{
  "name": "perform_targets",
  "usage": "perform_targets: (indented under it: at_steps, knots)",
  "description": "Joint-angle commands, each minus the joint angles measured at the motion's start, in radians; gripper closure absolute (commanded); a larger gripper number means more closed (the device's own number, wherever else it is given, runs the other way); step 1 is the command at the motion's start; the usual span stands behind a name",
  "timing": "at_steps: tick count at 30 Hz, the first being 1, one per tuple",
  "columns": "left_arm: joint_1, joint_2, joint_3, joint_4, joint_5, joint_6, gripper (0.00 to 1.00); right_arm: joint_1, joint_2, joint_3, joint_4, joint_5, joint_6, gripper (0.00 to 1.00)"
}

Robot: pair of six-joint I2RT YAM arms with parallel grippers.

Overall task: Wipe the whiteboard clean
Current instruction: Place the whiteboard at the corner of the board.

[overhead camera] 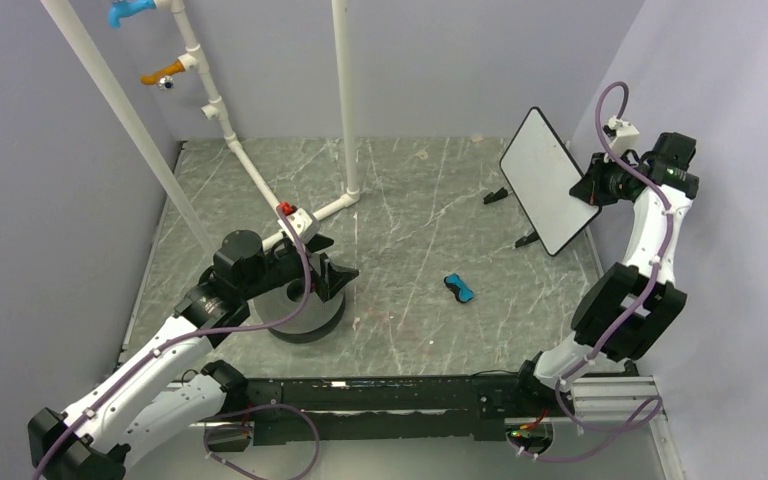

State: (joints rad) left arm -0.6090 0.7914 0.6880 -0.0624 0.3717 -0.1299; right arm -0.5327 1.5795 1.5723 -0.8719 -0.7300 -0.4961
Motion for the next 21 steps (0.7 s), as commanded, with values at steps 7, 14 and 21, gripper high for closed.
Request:
perform_targets:
  at_steps: [7,14,21]
  knots:
    - [0.005,-0.004,0.003,0.051,0.018,-0.023,0.02,-0.01,0.11,0.053,0.025,-0.044,-0.042,1.0]
    - [0.005,0.004,0.009,0.05,0.029,-0.027,0.03,-0.01,0.193,0.075,-0.008,-0.028,-0.093,1.0]
    - [0.005,0.014,0.015,0.047,0.041,-0.028,0.03,-0.011,0.213,0.111,-0.115,-0.108,-0.241,1.0]
